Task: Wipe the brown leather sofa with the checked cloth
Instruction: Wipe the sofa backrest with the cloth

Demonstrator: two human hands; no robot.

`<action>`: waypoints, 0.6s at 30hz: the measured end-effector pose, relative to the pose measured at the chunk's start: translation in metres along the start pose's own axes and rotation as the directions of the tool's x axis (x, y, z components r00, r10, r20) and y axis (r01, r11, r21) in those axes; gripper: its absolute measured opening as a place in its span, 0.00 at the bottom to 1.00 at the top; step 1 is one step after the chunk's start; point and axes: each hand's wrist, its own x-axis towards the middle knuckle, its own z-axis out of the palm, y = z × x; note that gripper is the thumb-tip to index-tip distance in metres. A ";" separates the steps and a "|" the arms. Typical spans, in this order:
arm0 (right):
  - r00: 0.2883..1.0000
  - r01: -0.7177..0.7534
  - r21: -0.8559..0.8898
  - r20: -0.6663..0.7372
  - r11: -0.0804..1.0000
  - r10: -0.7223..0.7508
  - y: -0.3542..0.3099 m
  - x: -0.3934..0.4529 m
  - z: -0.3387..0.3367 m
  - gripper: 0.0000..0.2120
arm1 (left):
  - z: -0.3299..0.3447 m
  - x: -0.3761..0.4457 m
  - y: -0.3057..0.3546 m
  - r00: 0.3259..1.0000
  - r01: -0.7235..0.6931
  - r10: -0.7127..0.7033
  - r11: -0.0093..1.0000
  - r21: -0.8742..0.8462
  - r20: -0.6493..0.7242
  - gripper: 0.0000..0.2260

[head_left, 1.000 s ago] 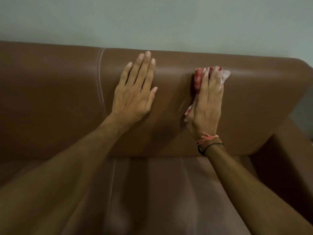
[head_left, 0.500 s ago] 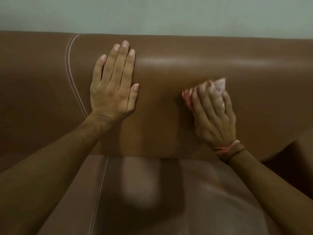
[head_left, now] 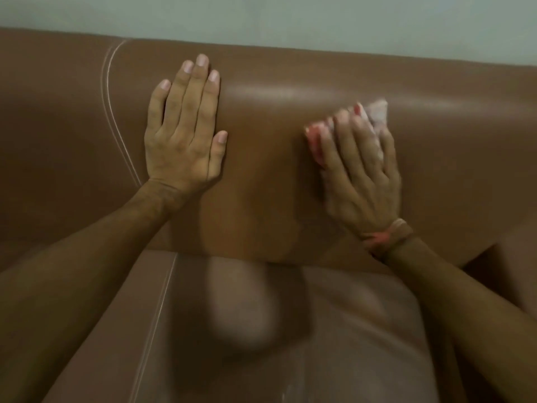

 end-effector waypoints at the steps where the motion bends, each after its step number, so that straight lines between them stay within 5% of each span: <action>1: 0.992 0.076 0.012 0.103 0.997 -0.077 0.003 0.000 -0.002 0.29 | -0.001 0.000 -0.001 1.000 0.003 -0.003 1.000 0.009 0.007 0.30; 3: 0.955 0.138 0.119 0.248 0.983 -0.164 -0.011 -0.008 -0.002 0.34 | -0.005 0.004 -0.003 0.999 0.007 -0.007 1.000 0.001 0.038 0.29; 6: 0.885 0.238 0.300 0.325 0.924 -0.333 -0.046 -0.029 -0.013 0.27 | -0.018 0.006 0.001 0.994 0.016 -0.011 0.999 -0.048 0.105 0.28; 8: 0.849 0.169 0.353 0.422 0.920 -0.318 -0.055 -0.055 -0.034 0.27 | -0.028 0.008 0.004 0.987 0.045 -0.037 0.998 -0.051 0.158 0.28; 11: 0.768 -0.124 0.332 0.629 0.935 -0.122 -0.069 -0.105 -0.084 0.38 | -0.047 0.003 0.020 0.951 0.176 -0.159 0.984 -0.040 0.264 0.28; 15: 0.565 -0.489 0.167 0.808 0.856 0.166 -0.072 -0.201 -0.176 0.34 | -0.102 -0.103 0.062 0.885 0.235 -0.151 0.962 -0.142 0.441 0.27; 18: 0.298 -0.535 -0.018 0.932 0.845 0.208 -0.071 -0.257 -0.215 0.30 | -0.169 -0.240 0.071 0.707 0.273 -0.054 0.941 -0.201 0.705 0.28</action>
